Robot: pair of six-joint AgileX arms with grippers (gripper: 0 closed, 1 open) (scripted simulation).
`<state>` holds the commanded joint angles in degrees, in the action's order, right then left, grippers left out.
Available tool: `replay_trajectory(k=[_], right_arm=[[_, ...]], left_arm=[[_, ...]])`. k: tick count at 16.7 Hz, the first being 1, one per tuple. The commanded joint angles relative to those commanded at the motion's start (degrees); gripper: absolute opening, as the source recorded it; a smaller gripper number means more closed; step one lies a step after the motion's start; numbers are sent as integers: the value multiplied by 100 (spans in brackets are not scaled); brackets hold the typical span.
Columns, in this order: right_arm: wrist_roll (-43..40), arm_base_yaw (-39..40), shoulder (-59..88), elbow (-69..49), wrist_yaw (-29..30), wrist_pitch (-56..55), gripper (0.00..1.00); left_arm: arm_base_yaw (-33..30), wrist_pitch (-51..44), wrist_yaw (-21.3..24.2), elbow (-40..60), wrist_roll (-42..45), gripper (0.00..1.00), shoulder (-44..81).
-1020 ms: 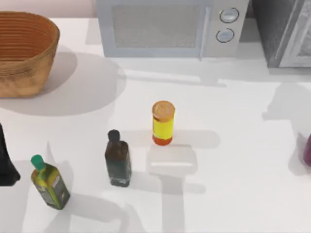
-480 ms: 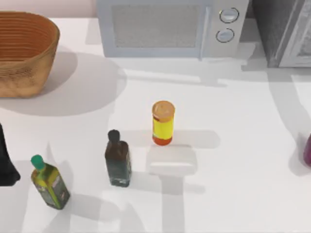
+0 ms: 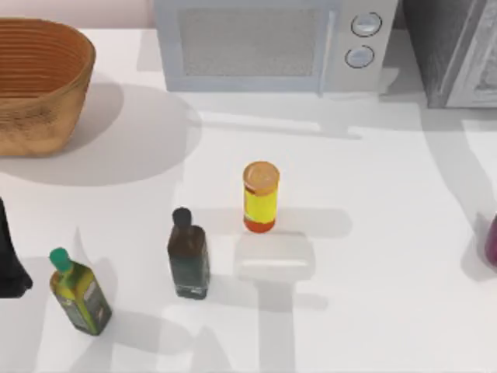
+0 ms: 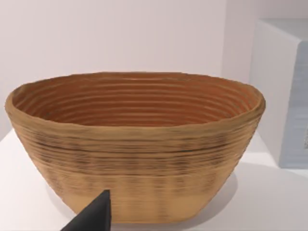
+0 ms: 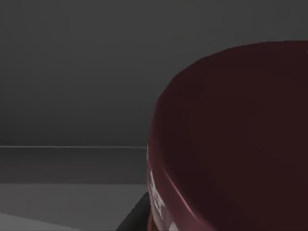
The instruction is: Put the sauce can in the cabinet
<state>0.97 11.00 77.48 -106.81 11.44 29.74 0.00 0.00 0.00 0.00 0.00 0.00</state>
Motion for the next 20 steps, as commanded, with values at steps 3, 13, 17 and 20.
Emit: replay_trajectory(k=[3,13,17,20], right_arm=[[8,-34,71,-53,-21,-17,0],[9,-412,2408,-2022,-346,-358,0],[5,-510,2936,-2480,-446,-464,0],[5,-512,2947,-2490,-449,-467,0]], left_arm=[[0,0,0,0,0,100,0],[0,0,0,0,0,100,0],[0,0,0,0,0,100,0],[0,0,0,0,0,100,0]])
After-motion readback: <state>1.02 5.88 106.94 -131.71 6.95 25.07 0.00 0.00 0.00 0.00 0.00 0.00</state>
